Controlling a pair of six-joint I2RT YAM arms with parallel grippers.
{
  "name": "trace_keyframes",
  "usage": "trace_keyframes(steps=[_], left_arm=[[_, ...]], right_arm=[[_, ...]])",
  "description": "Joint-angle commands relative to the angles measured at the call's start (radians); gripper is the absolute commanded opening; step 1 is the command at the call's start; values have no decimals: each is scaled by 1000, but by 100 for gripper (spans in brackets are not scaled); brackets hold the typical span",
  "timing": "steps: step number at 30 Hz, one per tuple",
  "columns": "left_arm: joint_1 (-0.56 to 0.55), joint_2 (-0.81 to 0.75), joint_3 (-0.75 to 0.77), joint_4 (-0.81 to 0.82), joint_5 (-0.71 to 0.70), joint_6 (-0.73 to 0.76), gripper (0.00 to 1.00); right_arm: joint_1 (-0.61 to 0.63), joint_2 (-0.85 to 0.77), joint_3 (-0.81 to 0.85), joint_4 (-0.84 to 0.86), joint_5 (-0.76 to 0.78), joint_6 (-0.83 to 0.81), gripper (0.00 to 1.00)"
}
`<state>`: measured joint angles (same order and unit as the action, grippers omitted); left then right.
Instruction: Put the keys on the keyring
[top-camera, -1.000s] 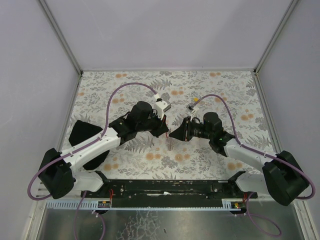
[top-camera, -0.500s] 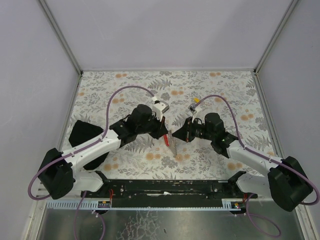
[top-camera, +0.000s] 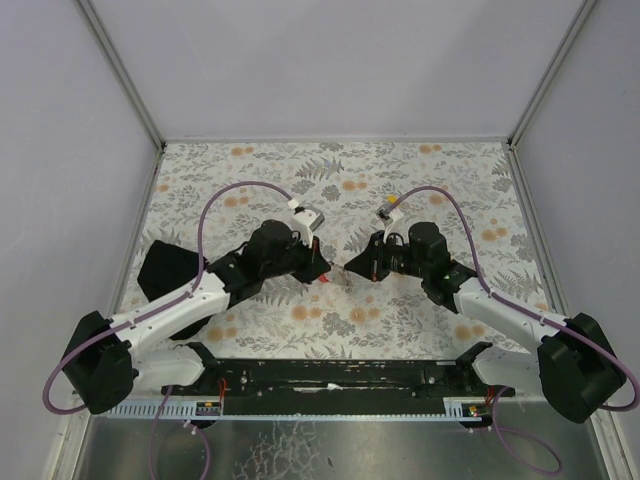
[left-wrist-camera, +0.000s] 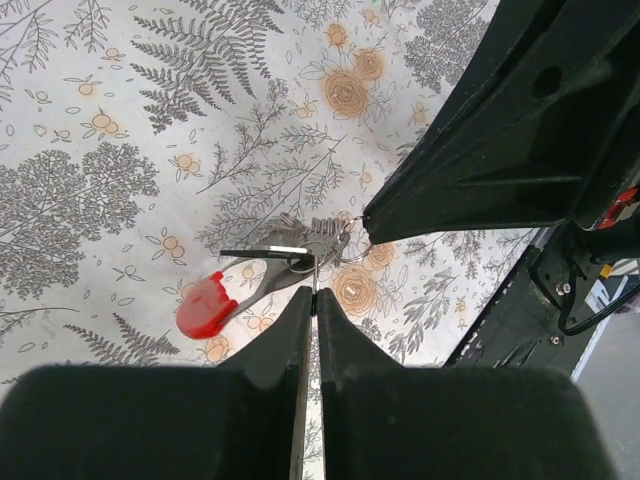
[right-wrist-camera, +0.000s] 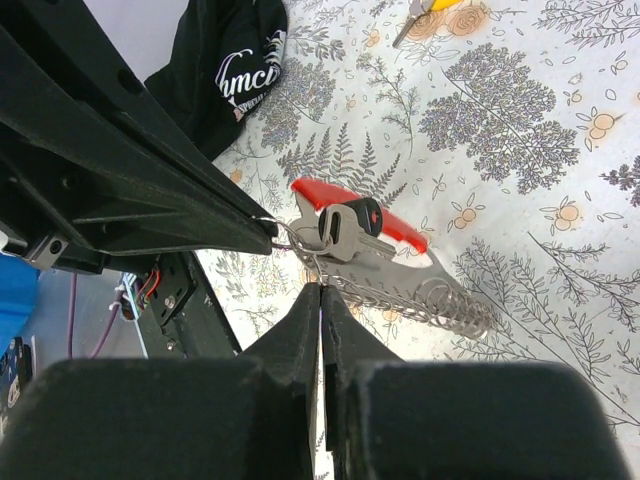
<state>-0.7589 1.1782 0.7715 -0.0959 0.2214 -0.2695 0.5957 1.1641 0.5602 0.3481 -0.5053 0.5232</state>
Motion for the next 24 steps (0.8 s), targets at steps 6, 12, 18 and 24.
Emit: trace_keyframes(steps=[6,12,18,24], left_arm=[[0,-4,-79,176,36,-147,6],[-1,-49,-130,225,56,-213,31],[7,-171,-155,208,-39,-168,45],[77,-257,-218,368,-13,-77,54]], right_arm=[[-3,19,43,117,32,-39,1],[-4,52,41,192,-18,-144,0],[-3,48,54,198,-46,-298,0],[-3,55,82,206,-115,-433,0]])
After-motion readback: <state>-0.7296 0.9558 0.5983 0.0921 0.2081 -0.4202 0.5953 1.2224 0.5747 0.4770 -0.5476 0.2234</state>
